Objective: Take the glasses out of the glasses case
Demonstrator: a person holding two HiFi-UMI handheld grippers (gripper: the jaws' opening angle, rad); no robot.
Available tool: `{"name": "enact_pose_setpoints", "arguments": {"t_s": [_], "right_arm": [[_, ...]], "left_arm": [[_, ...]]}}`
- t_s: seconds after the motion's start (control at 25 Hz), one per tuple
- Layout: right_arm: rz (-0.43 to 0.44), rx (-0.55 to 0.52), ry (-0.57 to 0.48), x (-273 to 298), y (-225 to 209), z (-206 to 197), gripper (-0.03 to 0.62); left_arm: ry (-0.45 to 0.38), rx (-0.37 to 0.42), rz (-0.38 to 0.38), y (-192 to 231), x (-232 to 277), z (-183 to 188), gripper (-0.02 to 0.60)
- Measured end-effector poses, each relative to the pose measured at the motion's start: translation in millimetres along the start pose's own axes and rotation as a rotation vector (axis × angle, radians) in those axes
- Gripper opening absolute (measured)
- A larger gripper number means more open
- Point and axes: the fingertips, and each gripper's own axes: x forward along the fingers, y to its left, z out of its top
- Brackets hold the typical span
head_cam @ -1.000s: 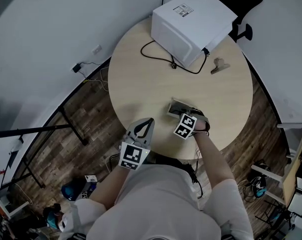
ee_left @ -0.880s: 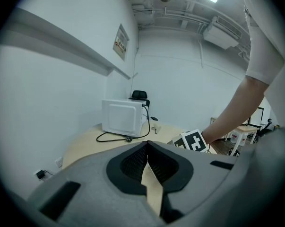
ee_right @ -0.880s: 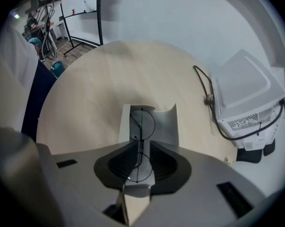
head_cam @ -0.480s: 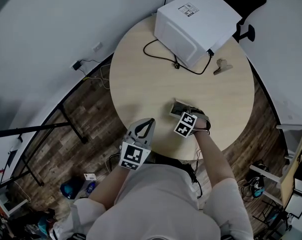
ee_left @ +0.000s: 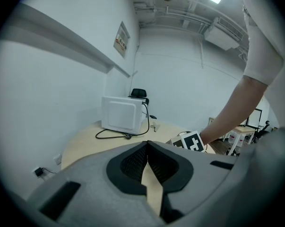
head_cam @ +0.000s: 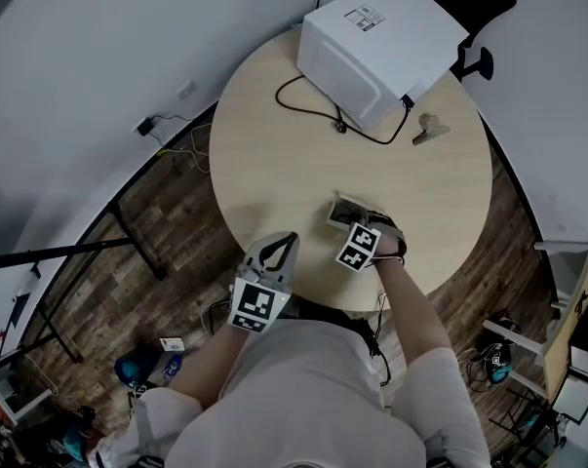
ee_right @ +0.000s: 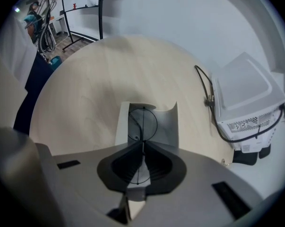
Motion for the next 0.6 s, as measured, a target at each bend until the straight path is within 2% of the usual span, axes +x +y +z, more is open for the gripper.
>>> {"name": "enact_pose_setpoints", "arguments": {"t_s": [0.6], "right_arm": [[-0.158, -0.022, -0.023, -13.9, -12.4, -6.1, 0.018]], "left_arm": [[0.003, 0.004, -0.005, -2.8, -0.3, -0.9, 0.008]]}}
